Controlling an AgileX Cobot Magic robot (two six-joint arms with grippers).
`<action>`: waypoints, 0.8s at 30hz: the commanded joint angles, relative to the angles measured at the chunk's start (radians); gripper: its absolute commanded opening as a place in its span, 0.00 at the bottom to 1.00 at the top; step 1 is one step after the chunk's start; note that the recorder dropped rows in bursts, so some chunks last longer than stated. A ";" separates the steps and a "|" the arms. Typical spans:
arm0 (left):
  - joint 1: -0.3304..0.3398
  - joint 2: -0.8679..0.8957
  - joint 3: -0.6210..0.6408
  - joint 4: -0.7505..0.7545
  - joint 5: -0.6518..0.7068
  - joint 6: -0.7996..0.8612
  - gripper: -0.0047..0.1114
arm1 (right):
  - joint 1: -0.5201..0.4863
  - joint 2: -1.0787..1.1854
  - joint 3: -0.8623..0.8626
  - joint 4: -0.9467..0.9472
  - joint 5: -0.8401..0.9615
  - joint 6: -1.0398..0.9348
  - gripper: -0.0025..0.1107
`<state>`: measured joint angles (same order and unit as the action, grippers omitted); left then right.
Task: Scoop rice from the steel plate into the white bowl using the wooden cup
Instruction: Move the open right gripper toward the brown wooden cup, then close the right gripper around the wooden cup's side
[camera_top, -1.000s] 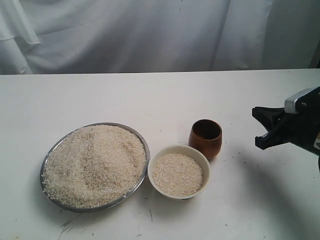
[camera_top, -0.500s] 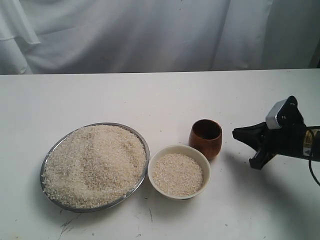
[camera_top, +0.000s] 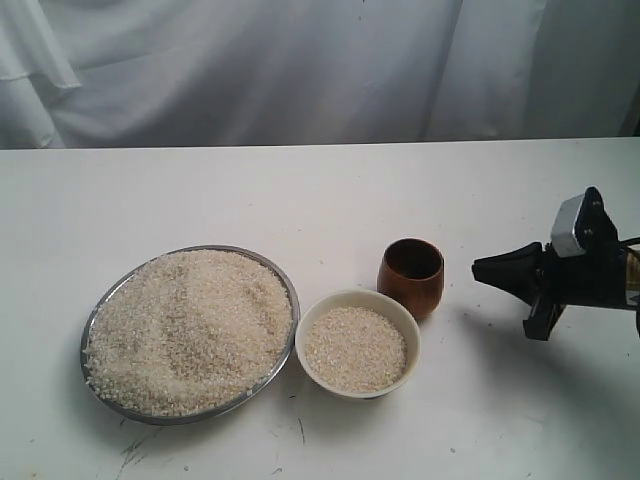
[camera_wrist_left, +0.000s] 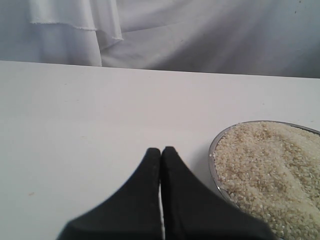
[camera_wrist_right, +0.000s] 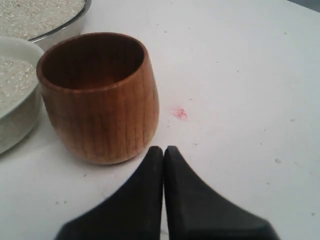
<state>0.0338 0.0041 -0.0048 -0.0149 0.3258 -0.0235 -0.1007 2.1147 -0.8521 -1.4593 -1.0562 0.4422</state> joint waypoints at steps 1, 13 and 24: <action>0.002 -0.004 0.005 -0.002 -0.007 0.000 0.04 | -0.015 0.000 -0.004 -0.022 -0.018 0.061 0.02; 0.002 -0.004 0.005 -0.002 -0.007 0.000 0.04 | -0.010 0.000 -0.002 -0.042 -0.033 0.198 0.42; 0.002 -0.004 0.005 -0.002 -0.007 0.000 0.04 | 0.039 0.006 -0.002 -0.048 -0.027 0.256 0.62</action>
<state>0.0338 0.0041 -0.0048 -0.0149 0.3258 -0.0235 -0.0906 2.1147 -0.8521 -1.4980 -1.0803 0.7146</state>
